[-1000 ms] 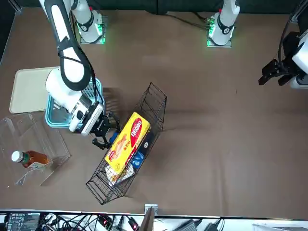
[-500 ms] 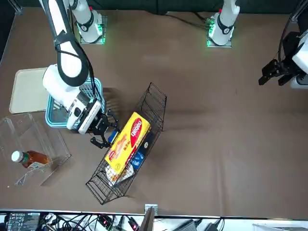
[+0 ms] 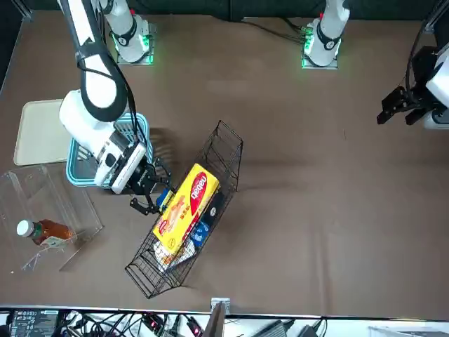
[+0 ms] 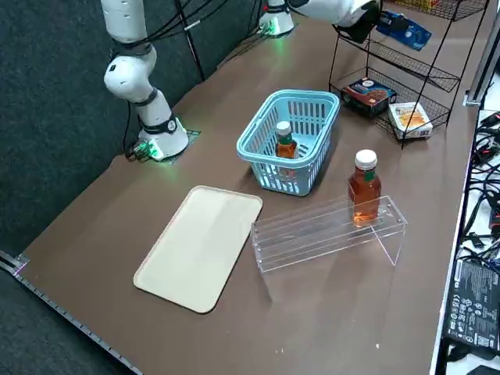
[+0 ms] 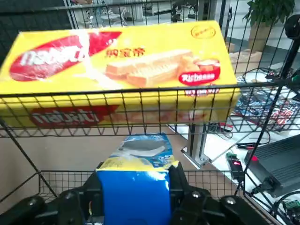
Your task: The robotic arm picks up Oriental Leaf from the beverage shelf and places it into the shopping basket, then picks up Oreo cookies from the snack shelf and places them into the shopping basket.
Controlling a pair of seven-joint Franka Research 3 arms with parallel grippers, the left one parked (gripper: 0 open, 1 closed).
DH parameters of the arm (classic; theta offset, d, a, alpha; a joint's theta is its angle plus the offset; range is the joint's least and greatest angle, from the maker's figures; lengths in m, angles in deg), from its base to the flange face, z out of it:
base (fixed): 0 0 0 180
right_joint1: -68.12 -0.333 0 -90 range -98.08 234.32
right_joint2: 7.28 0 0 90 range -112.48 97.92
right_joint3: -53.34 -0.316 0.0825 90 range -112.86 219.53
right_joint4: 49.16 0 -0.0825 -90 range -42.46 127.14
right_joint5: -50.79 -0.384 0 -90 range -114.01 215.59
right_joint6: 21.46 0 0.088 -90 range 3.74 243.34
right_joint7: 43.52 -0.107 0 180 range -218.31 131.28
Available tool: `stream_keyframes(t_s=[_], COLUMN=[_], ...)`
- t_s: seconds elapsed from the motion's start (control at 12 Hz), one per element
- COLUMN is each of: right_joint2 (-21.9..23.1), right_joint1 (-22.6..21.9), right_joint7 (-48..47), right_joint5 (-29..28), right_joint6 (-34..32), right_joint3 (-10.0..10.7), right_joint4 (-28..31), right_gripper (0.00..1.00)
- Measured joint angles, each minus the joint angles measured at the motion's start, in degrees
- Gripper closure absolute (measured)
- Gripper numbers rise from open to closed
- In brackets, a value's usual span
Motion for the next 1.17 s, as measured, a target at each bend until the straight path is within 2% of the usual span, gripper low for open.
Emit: stream_keyframes(t_s=[0.33,0.83,0.92,1.17], right_joint2=[4.79,15.08,18.28,22.34], right_joint1=[0.12,1.21,2.07,5.39], right_joint7=[0.02,0.10,0.21,0.75], right_joint5=[0.18,1.51,2.50,4.79], right_joint6=[0.07,0.06,-0.46,-4.24], right_joint3=[0.30,0.59,0.59,0.61], right_joint4=[4.27,15.46,18.81,22.17], right_gripper=[0.42,0.42,0.42,0.43])
